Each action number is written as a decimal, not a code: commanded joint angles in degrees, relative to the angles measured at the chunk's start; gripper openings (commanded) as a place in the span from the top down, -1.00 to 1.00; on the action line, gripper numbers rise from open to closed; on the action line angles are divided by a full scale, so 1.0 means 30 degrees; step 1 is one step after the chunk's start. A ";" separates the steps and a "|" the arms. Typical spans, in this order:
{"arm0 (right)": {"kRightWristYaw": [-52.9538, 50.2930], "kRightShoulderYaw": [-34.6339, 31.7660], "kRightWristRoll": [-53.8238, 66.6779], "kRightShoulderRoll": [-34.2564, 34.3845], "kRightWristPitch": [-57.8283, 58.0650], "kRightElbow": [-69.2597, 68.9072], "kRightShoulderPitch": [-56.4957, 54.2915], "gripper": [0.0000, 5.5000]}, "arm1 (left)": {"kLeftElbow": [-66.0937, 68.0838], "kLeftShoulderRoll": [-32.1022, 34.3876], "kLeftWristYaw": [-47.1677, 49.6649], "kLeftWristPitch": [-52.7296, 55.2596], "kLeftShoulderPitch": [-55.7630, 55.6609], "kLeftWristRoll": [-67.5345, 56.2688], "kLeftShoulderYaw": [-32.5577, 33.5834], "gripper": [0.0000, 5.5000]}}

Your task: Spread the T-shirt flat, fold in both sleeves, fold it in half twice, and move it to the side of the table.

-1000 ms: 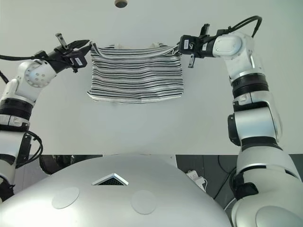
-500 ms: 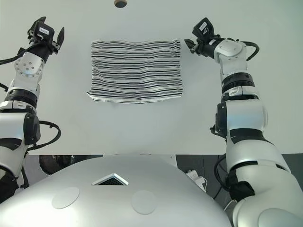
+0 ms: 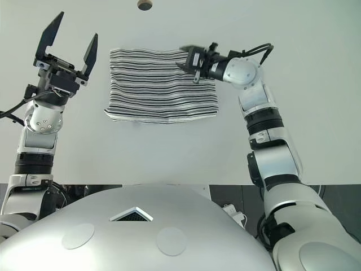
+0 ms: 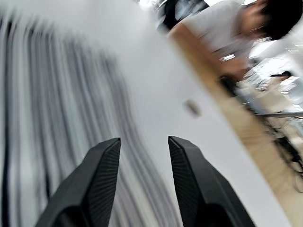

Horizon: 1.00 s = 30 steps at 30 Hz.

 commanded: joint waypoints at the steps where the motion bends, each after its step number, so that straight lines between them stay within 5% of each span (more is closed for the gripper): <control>1: -0.0476 0.1460 -0.2175 -0.0329 -0.1032 0.3274 -0.1994 0.32 | -0.1459 -0.0256 -0.0362 0.0850 0.0650 0.0424 -0.0402 -0.08; 7: -0.0012 0.4042 -0.5190 -0.2304 -0.2670 0.5894 -0.2597 0.32 | -0.2250 0.0110 -0.1009 0.2108 0.1008 0.1169 -0.0798 -0.08; 10: 0.4365 0.4205 -0.4158 -0.5529 -0.2202 0.1036 -0.0927 0.32 | -0.2203 0.0483 -0.1222 0.2850 0.0984 0.1769 -0.0675 -0.08; 16: 1.2501 0.3571 -0.1108 -1.0003 0.5701 -1.2906 0.2530 0.32 | -0.1977 0.0744 -0.1723 0.3651 0.0043 0.2609 -0.1353 -0.08; 21: 1.3935 0.4250 0.0673 -0.7725 1.1145 -1.6656 0.2970 0.32 | -0.2396 0.1601 -0.2047 0.3995 -0.0292 0.2702 -0.1069 -0.08; 30: 1.0112 0.5135 0.0069 -0.2595 1.2695 -1.2033 0.1335 0.32 | -0.2328 0.2574 -0.2546 0.4184 -0.0467 0.3328 -0.1573 -0.08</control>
